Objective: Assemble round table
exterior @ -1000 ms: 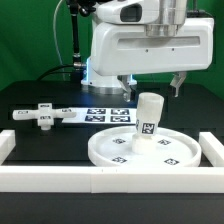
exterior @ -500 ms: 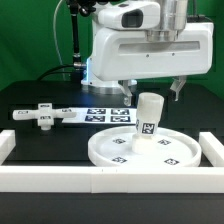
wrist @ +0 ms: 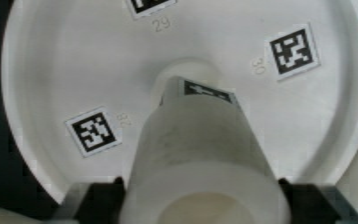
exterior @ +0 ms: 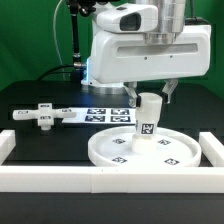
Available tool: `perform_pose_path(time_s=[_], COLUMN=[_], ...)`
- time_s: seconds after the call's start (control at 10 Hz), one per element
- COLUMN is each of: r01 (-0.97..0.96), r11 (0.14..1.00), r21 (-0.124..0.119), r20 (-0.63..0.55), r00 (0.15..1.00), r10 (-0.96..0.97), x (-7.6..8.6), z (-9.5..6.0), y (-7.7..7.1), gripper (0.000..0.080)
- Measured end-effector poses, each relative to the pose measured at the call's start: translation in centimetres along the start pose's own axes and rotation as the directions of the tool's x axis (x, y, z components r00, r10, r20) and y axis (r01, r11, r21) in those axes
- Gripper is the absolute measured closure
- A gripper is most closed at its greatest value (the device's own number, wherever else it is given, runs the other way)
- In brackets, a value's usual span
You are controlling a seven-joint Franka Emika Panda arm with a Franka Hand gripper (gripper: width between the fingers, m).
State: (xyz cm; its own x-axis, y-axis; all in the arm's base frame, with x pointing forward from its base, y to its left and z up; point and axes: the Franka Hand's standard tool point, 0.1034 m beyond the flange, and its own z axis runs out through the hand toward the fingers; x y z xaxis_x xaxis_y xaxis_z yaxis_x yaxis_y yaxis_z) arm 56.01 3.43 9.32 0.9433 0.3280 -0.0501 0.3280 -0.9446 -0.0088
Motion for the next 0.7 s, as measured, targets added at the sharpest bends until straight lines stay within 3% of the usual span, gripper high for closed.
perform_pose_path(time_s=[0.2, 0.5, 0.7], r01=[-0.006, -0.362, -0.518], r11=[1.000, 0.931, 0.854], r21=[0.000, 0.040, 0.052], r20=[0.000, -0.013, -0.030], r00=[1.000, 0.932, 0.854], r10=[0.006, 0.362, 0.520], x=[0.00, -0.25, -0.33], z=[0.00, 0.06, 0.10], y=[-0.01, -0.39, -0.26], gripper=[0.0395, 0.0395, 0.0393])
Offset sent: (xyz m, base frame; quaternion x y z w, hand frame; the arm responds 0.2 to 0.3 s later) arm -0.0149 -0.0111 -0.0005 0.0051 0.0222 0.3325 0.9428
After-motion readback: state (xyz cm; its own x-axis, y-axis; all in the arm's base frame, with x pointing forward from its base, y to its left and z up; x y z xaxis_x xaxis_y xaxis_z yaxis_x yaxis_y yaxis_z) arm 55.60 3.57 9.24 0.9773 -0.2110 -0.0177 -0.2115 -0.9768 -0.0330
